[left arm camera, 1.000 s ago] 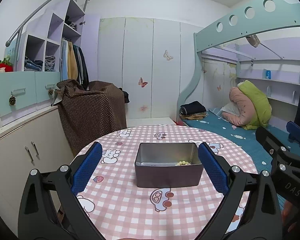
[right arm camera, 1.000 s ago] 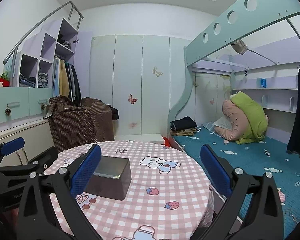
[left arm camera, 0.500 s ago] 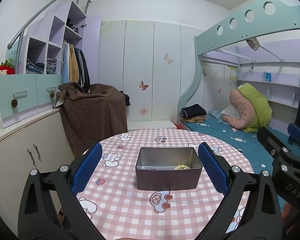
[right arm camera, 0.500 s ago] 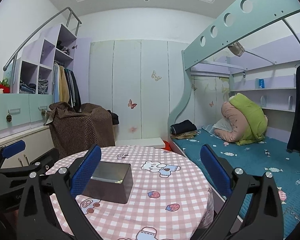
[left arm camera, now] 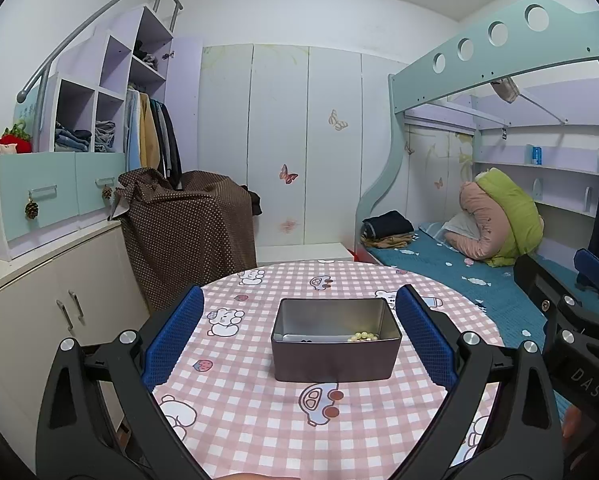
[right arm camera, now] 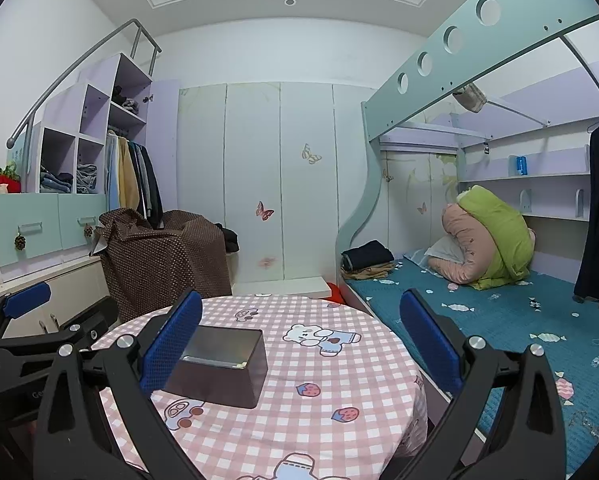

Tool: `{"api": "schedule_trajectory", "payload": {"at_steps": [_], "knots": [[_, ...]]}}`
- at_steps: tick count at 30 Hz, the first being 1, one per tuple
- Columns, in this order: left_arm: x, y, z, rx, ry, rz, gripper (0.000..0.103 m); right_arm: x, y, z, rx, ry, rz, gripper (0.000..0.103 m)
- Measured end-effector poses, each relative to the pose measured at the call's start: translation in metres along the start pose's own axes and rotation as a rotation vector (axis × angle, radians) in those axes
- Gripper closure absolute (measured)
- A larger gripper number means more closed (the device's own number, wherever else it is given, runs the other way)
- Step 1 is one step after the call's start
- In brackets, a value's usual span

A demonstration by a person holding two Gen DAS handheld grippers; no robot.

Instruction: Organize jewelry

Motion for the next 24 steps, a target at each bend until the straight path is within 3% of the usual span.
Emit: {"api": "schedule_trajectory", "payload": {"at_steps": [24], "knots": [[0.0036, -0.0079, 0.0018, 0.004, -0.009, -0.003, 0.006, 0.0007, -0.0032, 0.0018, 0.002, 0.003, -0.006, 0.007]]}}
Point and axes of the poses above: each gripper's, at about its wrist camera, not at the fingertips, and y roughly the way its jaws point, z to its left, x to its top, the point moved 8 cm from there along y, roughly the way its jaws point, and after that the axes turned 8 degrees about z, right-handed, at the moved point
